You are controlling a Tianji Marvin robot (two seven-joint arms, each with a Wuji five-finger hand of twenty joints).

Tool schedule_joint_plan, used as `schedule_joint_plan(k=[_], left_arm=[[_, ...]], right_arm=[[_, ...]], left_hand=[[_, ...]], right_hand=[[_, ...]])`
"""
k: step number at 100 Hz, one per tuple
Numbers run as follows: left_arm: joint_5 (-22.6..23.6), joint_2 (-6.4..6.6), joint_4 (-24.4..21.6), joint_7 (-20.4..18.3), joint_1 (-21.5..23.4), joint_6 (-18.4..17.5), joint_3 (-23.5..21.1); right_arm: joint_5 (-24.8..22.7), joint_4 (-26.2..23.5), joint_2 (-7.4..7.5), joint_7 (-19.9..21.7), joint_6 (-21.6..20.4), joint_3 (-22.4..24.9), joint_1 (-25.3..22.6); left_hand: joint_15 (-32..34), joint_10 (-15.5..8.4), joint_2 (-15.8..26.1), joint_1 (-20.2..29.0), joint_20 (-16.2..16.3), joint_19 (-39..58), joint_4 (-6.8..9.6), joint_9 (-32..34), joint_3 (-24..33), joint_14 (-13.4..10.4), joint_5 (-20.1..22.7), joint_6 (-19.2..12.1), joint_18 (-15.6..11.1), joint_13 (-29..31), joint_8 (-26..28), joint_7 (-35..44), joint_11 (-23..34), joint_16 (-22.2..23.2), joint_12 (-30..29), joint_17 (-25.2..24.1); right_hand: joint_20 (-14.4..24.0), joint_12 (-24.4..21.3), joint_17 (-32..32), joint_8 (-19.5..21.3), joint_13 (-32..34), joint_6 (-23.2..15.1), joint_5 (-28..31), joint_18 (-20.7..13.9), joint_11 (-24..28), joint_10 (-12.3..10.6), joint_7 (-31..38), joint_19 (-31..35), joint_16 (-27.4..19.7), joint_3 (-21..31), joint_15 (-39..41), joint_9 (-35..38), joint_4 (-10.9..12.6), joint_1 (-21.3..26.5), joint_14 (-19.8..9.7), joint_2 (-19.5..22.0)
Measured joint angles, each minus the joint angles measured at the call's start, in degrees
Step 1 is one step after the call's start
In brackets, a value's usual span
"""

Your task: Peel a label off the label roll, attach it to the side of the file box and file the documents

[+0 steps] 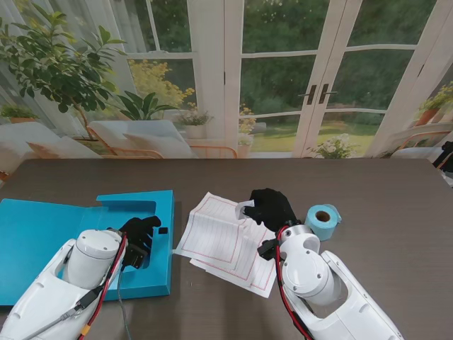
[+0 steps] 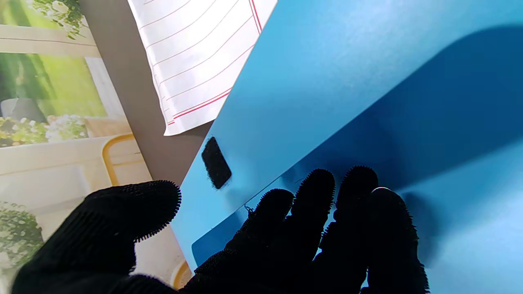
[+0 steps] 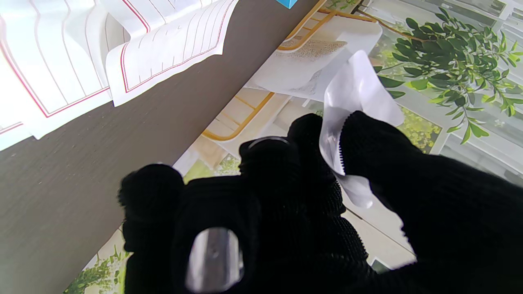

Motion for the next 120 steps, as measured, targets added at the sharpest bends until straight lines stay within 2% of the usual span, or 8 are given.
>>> schedule_joint_plan(k=[20,44,56,63,67,93,100,120], left_arm=[[-1.8,-0.64,2.9,1.2,-1.7,-0.1,0.5],[-2.6,-1.19,5.7,2.3,-3.7,-1.0,1.9],[-2.5,-1.79,7.2,4.3,-4.4,-1.6,2.6],[-2.3,-2.23,8.2,6.3,-4.8,-1.8,3.2],[-2.3,-2.52,8.7,7.0,-5.1,-1.8,3.4],[-2.9,-3.47,10.8,8.0,-6.9,-2.1,4.2],[-3.8,-3.83,11.3,8.9,-7.2,-2.4,4.2],[-6.4,-4.91,11.9,11.4,-7.1,-3.8,3.7]], right_arm=[[0.1,0.0,-0.01,0.0,0.0,0.0,0.0],[0.4,0.0,-0.02,0.0,0.1,0.0,-0.1],[0.6,-0.1,-0.02,0.0,0.1,0.0,-0.2],[0.7,-0.1,-0.03,0.0,0.0,0.0,-0.2],[0.8,-0.1,-0.03,0.0,0.0,0.0,-0.2],[1.2,-0.1,-0.09,-0.2,-0.1,-0.1,-0.3],[1.3,-0.1,-0.10,-0.2,-0.1,0.0,-0.3],[1.5,-0.1,-0.13,-0.2,-0.3,-0.1,-0.3]], left_hand=[[4.8,-0.5,0.0,0.9,2.2,2.9,0.63,4.3,0.5,0.5,4.2,0.1,2.4,4.5,2.0,3.1,3.9,0.6,3.5,4.2],[9.7,-2.1,-1.6,4.3,4.4,5.7,5.38,8.3,2.9,0.6,7.6,-1.0,4.7,10.4,5.6,9.5,10.5,1.1,6.9,9.8],[14.2,-4.0,-3.7,6.7,5.6,8.3,7.93,11.3,4.5,-0.2,9.2,-2.7,5.4,14.7,9.5,18.1,16.2,2.5,10.2,14.4],[16.4,-5.5,-6.2,6.3,5.7,11.6,11.41,13.5,5.8,-0.8,9.3,-3.8,6.8,18.2,11.3,25.2,19.7,2.9,12.4,18.0],[17.1,-6.0,-7.0,6.2,5.5,12.2,12.14,14.4,7.4,-0.9,9.2,-4.3,6.9,18.5,11.4,28.8,20.9,3.2,14.3,18.8],[19.9,-9.5,-13.2,6.0,4.3,13.4,12.93,18.4,19.0,-2.3,6.8,-7.0,7.0,22.0,10.7,51.0,24.4,3.6,27.7,22.3],[21.2,-10.0,-13.7,6.0,4.2,13.5,15.15,19.3,21.3,-2.4,6.2,-7.2,7.0,22.1,11.5,54.9,25.6,4.1,29.6,22.5],[27.1,-10.4,-13.7,6.8,4.3,16.1,18.23,22.2,27.2,-4.0,6.3,-7.1,7.3,26.4,15.7,60.7,30.3,5.9,33.4,26.7]], right_hand=[[0.0,0.0,0.0,0.0,0.0,0.0,0.0,0.0,0.0,0.0,0.0,0.0,0.0,0.0,0.0,0.0,0.0,0.0,0.0,0.0],[0.0,0.0,0.0,0.0,0.0,0.0,0.0,0.0,0.0,0.0,0.0,0.0,0.0,0.0,0.0,0.0,0.0,0.0,0.0,0.0],[0.0,0.0,0.0,0.0,0.0,0.0,0.0,0.0,-0.1,0.0,0.0,0.0,0.0,0.0,0.0,0.0,0.0,0.0,0.0,0.0],[0.0,0.0,0.0,0.0,0.0,0.0,0.0,0.0,-0.1,0.0,0.0,0.0,0.0,0.0,0.0,0.0,0.0,0.0,0.0,0.0],[0.0,0.0,0.0,0.0,0.0,0.0,0.0,0.0,-0.1,0.0,0.0,0.0,0.0,0.0,0.0,0.0,0.0,0.0,0.0,0.0],[0.0,0.0,0.0,0.0,0.0,0.0,0.0,0.0,-0.1,0.0,0.0,0.0,0.0,0.0,0.0,0.0,0.0,0.0,0.0,0.0],[0.0,0.0,0.0,0.0,0.0,0.0,0.0,0.0,-0.1,0.0,0.0,0.0,0.0,0.0,0.0,0.0,0.0,0.0,0.0,0.0],[0.0,0.0,0.0,0.0,0.0,0.0,0.0,0.0,-0.4,0.0,0.0,0.0,0.0,0.0,0.0,0.0,0.0,0.0,0.0,0.0]])
